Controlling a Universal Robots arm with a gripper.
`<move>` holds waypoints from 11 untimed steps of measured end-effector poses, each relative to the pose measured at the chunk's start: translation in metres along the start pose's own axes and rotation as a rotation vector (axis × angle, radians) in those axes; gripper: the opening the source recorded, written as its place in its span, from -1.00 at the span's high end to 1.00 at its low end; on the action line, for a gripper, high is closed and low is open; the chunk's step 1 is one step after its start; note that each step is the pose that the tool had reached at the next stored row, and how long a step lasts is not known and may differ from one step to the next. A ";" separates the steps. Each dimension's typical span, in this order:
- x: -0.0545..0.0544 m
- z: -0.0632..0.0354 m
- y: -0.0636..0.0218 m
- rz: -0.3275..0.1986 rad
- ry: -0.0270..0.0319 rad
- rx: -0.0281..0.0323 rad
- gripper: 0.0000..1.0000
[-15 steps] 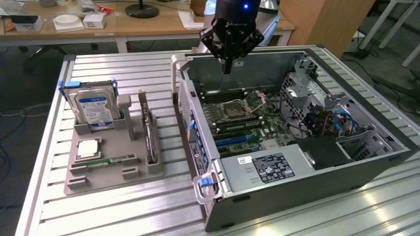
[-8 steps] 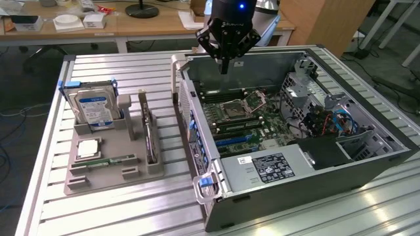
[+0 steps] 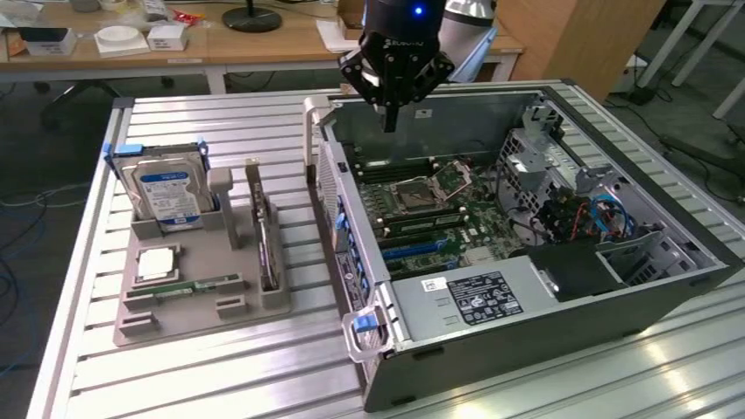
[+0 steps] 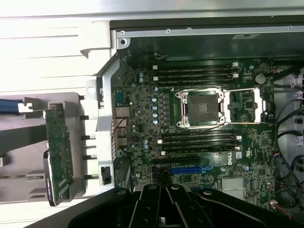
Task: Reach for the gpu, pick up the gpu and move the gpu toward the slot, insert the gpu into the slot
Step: 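Reach for the gpu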
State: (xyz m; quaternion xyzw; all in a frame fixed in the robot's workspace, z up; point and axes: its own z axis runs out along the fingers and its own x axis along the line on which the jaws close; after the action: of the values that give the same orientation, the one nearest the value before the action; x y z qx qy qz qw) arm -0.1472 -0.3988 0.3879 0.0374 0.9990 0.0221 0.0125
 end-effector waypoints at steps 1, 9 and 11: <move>0.001 -0.0001 -0.0001 0.000 0.0000 0.0001 0.80; 0.011 -0.0003 -0.0008 0.000 0.0000 0.0000 0.80; 0.013 -0.0004 -0.0009 0.000 0.0000 0.0000 0.80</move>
State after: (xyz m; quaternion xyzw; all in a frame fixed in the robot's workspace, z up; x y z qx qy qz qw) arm -0.1600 -0.3988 0.3879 0.0374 0.9990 0.0221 0.0125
